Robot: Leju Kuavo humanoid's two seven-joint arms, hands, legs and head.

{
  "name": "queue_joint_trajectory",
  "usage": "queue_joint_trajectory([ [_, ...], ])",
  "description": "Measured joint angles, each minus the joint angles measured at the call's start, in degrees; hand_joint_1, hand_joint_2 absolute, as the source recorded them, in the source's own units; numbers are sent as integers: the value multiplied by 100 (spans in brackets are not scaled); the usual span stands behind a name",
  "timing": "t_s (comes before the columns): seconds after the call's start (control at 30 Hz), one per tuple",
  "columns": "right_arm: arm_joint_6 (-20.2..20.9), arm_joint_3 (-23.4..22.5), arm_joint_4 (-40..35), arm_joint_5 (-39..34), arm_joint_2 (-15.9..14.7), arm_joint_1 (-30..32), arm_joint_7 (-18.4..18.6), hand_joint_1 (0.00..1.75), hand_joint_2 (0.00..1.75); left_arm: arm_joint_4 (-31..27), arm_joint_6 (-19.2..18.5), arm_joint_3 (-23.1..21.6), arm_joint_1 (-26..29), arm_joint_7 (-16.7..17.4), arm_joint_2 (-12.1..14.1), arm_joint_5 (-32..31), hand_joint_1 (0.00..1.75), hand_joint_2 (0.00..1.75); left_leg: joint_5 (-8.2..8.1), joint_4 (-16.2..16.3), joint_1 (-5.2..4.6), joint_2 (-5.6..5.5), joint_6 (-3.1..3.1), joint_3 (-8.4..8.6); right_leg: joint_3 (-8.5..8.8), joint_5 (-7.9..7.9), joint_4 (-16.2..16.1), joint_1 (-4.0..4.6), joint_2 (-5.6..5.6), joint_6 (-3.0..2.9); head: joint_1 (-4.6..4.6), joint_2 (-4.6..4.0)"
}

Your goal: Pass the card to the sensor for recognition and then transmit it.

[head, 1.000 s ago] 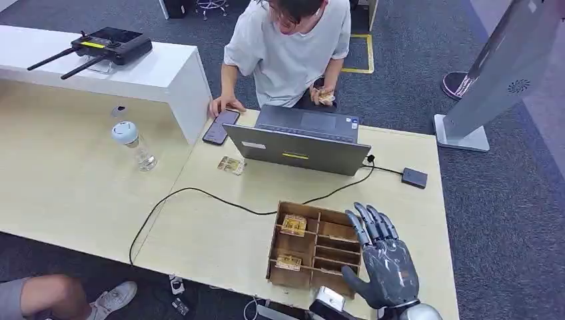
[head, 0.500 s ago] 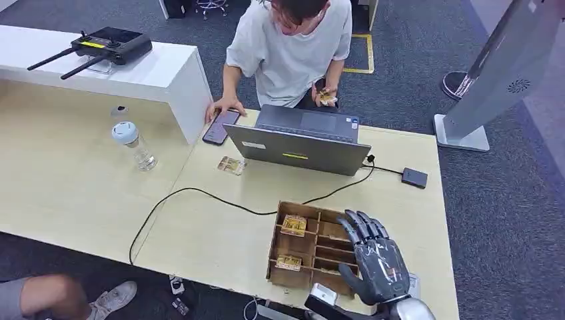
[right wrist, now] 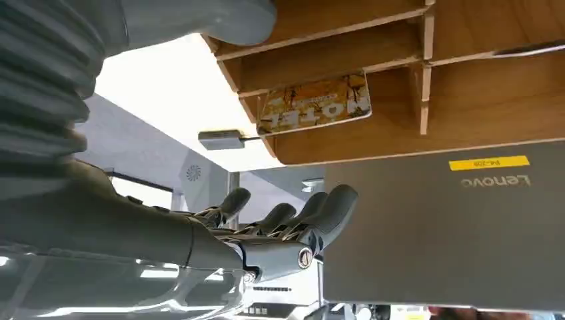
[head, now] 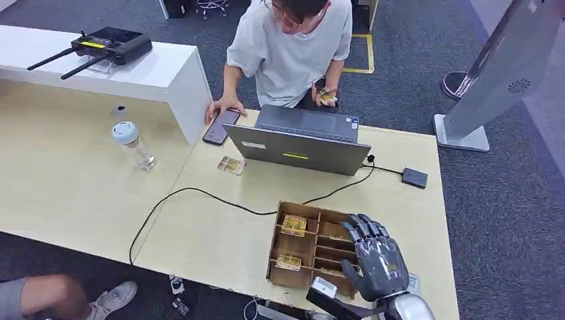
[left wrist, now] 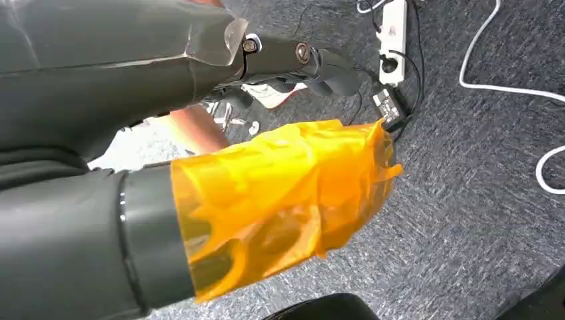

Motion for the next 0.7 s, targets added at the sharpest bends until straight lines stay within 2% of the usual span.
queue_joint_trajectory([
  [0.1,0,0,85,0,7,-44,31,51,175,0,-2,0,-1,0,0,-13,0,0,0,0,0,0,0,0,0,0,0,0,0,0,0,0],
  [0.23,0,-11,169,0,48,-79,31,51,175,0,-11,-2,-2,0,0,-35,0,0,0,0,0,0,0,0,0,0,0,0,0,0,0,0],
  [0.27,0,-15,188,0,52,-87,33,59,175,0,-15,-2,-2,0,0,-39,0,0,0,0,0,0,0,0,0,0,0,0,0,0,0,0],
  [0.33,0,-24,228,0,61,-109,35,59,175,0,-17,-2,-2,0,0,-46,0,0,0,0,0,0,0,0,0,0,0,0,0,0,0,0],
  [0.37,0,-28,247,0,68,-121,37,73,175,0,-18,-2,-3,0,0,-46,0,0,0,0,0,0,0,0,0,0,0,0,0,0,0,0],
  [0.4,0,-33,263,0,79,-133,37,106,175,0,-18,-2,-3,0,0,-46,0,0,0,0,0,0,0,0,0,0,0,0,0,0,0,0],
  [0.63,9,-33,348,0,118,-208,39,106,175,0,-33,-4,-4,0,0,-53,0,0,0,0,0,0,0,0,0,0,0,0,0,0,0,0],
  [0.67,9,-35,354,0,125,-213,39,127,175,0,-33,-4,-4,0,0,-53,0,0,0,0,0,0,0,0,0,0,0,0,0,0,0,0],
  [0.7,9,-35,361,0,136,-218,39,134,175,0,-33,-4,-4,0,0,-53,0,0,0,0,0,0,0,0,0,0,0,0,0,0,0,0],
])
